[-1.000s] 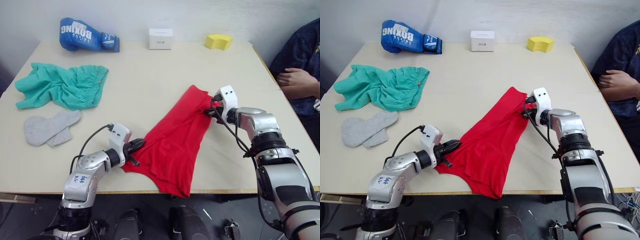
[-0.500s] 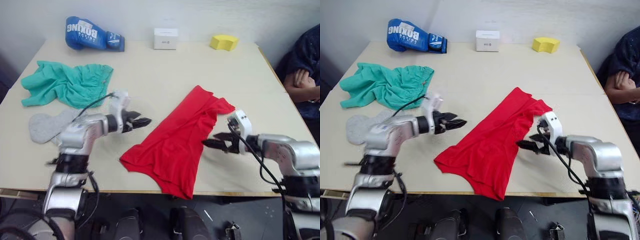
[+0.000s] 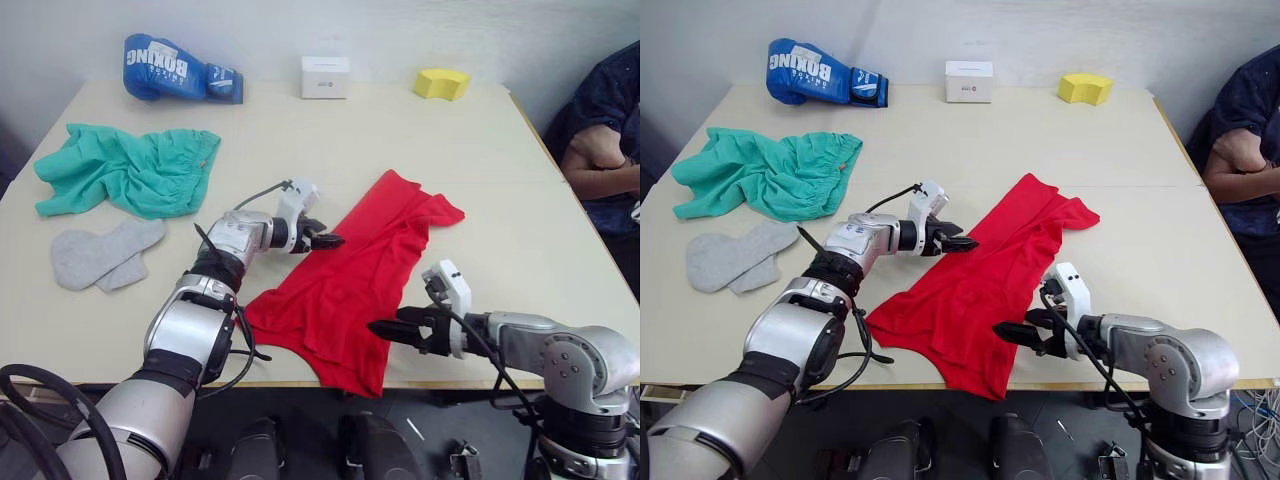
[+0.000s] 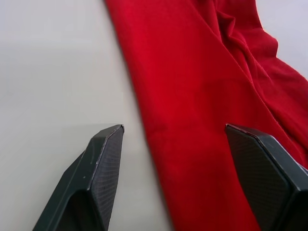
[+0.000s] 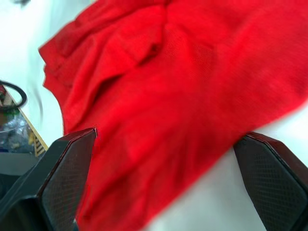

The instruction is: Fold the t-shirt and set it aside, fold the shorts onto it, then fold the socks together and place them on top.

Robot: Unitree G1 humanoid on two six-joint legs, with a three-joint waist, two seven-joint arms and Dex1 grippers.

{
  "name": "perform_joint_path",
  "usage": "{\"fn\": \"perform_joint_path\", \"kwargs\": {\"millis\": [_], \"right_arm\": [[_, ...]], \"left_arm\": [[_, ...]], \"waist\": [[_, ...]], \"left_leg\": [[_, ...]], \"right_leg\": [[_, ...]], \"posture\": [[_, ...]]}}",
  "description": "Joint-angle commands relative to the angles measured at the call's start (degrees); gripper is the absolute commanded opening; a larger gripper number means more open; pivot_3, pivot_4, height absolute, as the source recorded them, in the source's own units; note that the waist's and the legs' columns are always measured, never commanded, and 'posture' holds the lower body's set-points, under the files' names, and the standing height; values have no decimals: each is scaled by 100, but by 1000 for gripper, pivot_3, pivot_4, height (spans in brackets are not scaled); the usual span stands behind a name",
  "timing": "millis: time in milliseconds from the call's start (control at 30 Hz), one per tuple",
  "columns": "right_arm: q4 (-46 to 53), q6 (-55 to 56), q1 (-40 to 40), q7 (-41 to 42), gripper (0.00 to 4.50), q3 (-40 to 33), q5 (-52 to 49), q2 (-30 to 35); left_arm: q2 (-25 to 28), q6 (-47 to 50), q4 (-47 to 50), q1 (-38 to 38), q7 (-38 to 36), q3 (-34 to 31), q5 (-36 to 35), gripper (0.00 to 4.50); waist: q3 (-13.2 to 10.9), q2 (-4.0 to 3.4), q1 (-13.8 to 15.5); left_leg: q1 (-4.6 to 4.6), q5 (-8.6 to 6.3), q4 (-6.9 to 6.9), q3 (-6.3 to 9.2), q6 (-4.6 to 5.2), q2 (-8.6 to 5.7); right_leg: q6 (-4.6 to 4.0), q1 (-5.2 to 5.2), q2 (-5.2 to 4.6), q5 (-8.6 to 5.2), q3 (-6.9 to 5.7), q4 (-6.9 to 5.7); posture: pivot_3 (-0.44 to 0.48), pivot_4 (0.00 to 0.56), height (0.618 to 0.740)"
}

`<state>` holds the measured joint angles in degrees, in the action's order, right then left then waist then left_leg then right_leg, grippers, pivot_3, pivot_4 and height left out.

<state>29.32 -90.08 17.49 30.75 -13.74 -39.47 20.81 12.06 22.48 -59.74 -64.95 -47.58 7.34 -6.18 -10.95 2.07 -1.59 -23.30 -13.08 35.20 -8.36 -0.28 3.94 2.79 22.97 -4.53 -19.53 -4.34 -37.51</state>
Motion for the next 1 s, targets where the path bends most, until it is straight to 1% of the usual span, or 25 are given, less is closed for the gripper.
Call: {"fn": "perform_joint_path", "kwargs": {"millis": [33,100,133,233,267,300,333,367,400,533,633,700,767,833,900,1000], "right_arm": [[-126,-40,-107,-171,3596,259,-26,-193],[-126,4,-161,-232,2866,305,-47,-284],[-120,29,-186,-257,2570,328,-52,-314],[-103,145,-275,-316,1479,393,-61,-386],[-101,197,-311,-327,1202,415,-61,-392],[-103,236,-323,-335,860,428,-60,-388],[-114,279,-327,-333,516,440,-60,-362],[-121,318,-339,-324,225,451,-68,-332],[-158,389,-319,-261,27,494,-72,-218],[-476,724,-60,-51,27,544,-72,134],[-1142,1196,470,188,27,640,74,432],[-1595,1552,793,358,27,814,216,614],[-2019,1921,1051,550,27,1045,381,751],[-2373,2246,1267,735,27,1272,541,840],[-2989,2755,1671,1003,27,1606,846,860],[-3729,3298,2144,1285,27,1956,1171,768]], "left_arm": [[-136,-114,-214,-46,-124,39,170,2664],[-143,-157,-214,-24,-173,82,252,2004],[-142,-180,-208,-11,-168,99,297,1735],[-127,-317,-110,108,-39,141,448,755],[-130,-368,-41,175,16,96,433,524],[-135,-402,26,231,96,9,384,177],[-137,-401,100,302,184,-86,321,0],[-135,-388,185,384,256,-148,289,0],[-107,-351,415,579,320,-218,241,0],[14,-96,1451,1239,473,-386,104,0],[24,382,2330,1683,1005,-845,-184,0],[65,473,2902,2005,1333,-1019,-231,0],[16,550,3401,2279,1813,-1317,-340,0],[-42,683,3772,2470,2176,-1558,-472,0],[-187,827,4243,2740,2675,-2022,-748,0],[-319,896,4619,2995,3102,-2398,-991,0]], "waist": [[1,1,-1],[1,1,-3],[1,1,-2],[1,1,-2],[1,1,-1],[1,1,-2],[1,1,-6],[1,1,-9],[1,1,-9],[1,1,-30],[1,0,-62],[1,0,-78],[0,1,-95],[0,1,-77],[0,1,-100],[0,2,-92]], "left_leg": [[0,0,0,0,1,0],[-1,0,-1,0,1,0],[-1,0,-1,0,1,-1],[-2,-1,-2,-1,1,-1],[-3,-1,-2,-1,1,-2],[-3,-1,-2,-1,1,-2],[-3,-2,-2,-2,3,-2],[-3,-2,-2,-2,3,-2],[-3,-2,-1,-2,3,-2],[0,0,0,-2,3,0],[3,3,4,-3,2,1],[4,5,7,-5,4,0],[4,7,7,-5,1,1],[2,9,4,-4,-4,4],[1,12,4,-6,-9,5],[0,13,7,-10,-7,1]], "right_leg": [[0,0,0,0,0,0],[0,0,0,0,1,0],[0,0,0,0,1,1],[0,0,1,0,0,3],[0,0,0,0,0,4],[0,0,-1,0,0,4],[0,0,-1,0,0,4],[0,0,-1,0,2,4],[0,0,-1,0,2,3],[0,0,0,0,4,-5],[0,0,0,0,5,-12],[1,2,-1,1,8,-20],[1,3,-1,1,8,-22],[1,5,1,0,7,-22],[1,7,2,0,7,-21],[5,8,-3,2,10,-23]], "posture": [[0,150,740],[0,150,740],[0,150,740],[0,150,740],[0,150,740],[0,150,740],[0,150,740],[0,150,740],[0,150,740],[0,150,740],[0,150,740],[0,150,740],[0,150,740],[0,150,740],[0,150,740],[0,150,740]]}}
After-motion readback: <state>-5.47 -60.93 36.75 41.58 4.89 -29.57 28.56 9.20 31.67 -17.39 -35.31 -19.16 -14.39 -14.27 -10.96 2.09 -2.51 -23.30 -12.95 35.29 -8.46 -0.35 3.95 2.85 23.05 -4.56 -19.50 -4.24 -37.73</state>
